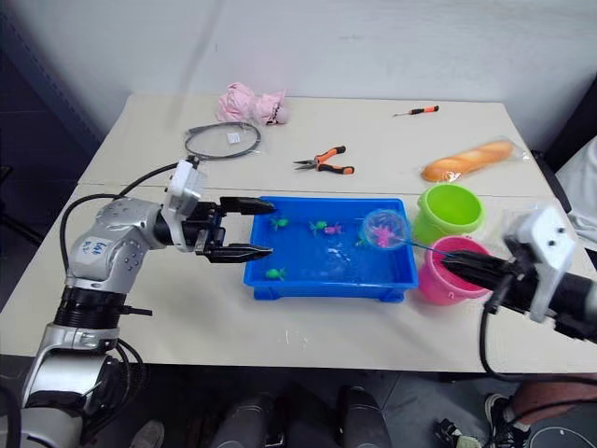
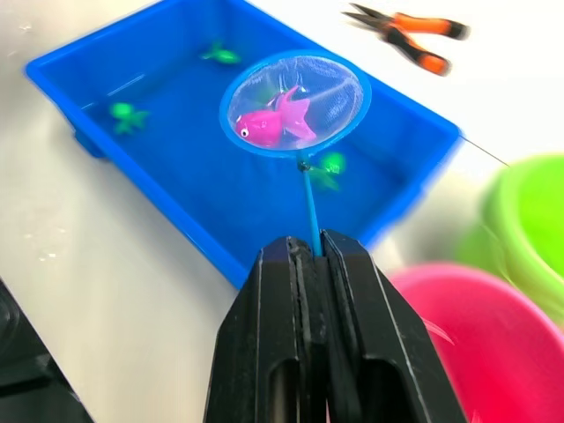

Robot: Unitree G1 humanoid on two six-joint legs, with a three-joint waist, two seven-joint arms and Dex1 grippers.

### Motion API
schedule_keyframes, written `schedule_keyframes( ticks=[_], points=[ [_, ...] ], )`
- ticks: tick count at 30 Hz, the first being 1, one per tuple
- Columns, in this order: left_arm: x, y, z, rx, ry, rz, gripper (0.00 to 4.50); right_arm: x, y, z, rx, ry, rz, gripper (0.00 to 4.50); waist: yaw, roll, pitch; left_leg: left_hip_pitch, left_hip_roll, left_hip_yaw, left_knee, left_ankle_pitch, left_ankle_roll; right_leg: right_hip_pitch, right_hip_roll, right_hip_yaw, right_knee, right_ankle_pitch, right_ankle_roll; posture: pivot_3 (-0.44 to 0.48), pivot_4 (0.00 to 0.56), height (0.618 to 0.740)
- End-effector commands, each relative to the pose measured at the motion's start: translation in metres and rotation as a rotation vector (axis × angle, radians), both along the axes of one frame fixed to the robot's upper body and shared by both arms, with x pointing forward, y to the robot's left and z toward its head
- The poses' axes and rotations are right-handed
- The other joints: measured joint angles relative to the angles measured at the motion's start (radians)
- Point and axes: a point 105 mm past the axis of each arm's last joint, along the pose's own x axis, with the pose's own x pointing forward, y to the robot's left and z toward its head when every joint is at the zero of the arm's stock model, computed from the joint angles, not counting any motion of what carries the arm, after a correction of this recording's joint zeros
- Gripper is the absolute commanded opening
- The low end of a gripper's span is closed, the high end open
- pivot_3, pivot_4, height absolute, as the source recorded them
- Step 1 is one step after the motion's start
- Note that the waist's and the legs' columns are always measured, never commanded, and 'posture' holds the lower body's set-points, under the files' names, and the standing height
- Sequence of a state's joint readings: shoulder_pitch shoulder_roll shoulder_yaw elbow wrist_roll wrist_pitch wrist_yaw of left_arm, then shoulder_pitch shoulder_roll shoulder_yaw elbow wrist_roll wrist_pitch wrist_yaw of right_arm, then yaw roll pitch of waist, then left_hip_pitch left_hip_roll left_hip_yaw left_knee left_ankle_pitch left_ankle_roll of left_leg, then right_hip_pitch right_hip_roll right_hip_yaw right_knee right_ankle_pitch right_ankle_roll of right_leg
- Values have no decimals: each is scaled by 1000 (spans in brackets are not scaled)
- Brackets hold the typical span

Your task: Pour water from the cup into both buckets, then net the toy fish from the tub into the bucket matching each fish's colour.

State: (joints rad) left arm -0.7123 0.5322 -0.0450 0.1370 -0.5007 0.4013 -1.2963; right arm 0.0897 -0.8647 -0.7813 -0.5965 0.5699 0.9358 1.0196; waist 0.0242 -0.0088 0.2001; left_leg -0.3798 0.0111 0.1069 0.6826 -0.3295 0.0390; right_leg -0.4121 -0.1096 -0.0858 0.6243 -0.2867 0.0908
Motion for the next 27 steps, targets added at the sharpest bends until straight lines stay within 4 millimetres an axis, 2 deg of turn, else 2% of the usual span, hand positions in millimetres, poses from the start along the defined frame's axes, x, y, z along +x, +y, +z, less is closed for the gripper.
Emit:
schedule_keyframes(
  ticks=[1, 5, 7, 13, 18, 24, 27],
  points=[
    [0, -9, 12, -25, -47, -43, 4458, -21, -32, 18, -83, -91, -169, 0, 5, 0, 0, 0, 0, 0, 0, 0, 0, 0, 0, 0, -1, 0, 0, 0, 150, 740],
    [2, -17, 13, -70, -64, -62, 4458, -31, -57, 13, -185, -136, -301, 0, 1, 0, 0, 0, -1, 0, 0, 0, 1, 2, 1, 1, -3, 1, 2, 0, 150, 740],
    [2, -23, 13, -88, -64, -74, 4458, -35, -62, 7, -206, -167, -329, 0, 0, 0, 0, 0, -1, 0, 0, 0, 1, 2, 1, 1, -3, 1, 2, 0, 150, 740],
    [4, -27, 4, -101, -36, -65, 4458, -41, -88, -21, -418, -262, -392, 0, -3, 0, 0, 4, 0, 4, -1, 0, 1, 2, 3, 6, -4, 1, 2, 0, 150, 740],
    [10, -26, -6, -95, -18, -22, 4458, -37, -92, -40, -576, -342, -357, 0, -6, 0, 0, 7, 0, 7, -1, 0, 1, 2, 7, 10, -4, 1, 2, 0, 150, 740],
    [10, -24, -10, -90, -5, -11, 4458, -31, -75, -53, -741, -471, -266, 0, -14, 0, 0, 8, 2, 8, -1, 0, -1, 2, 4, 12, -3, 1, 2, 0, 150, 740],
    [9, -23, -11, -87, -2, -9, 4458, -28, -74, -52, -912, -543, -265, 0, -18, 0, 0, 9, 2, 8, -1, -1, -1, 2, 4, 12, -3, 1, 2, 0, 150, 740]
  ],
)
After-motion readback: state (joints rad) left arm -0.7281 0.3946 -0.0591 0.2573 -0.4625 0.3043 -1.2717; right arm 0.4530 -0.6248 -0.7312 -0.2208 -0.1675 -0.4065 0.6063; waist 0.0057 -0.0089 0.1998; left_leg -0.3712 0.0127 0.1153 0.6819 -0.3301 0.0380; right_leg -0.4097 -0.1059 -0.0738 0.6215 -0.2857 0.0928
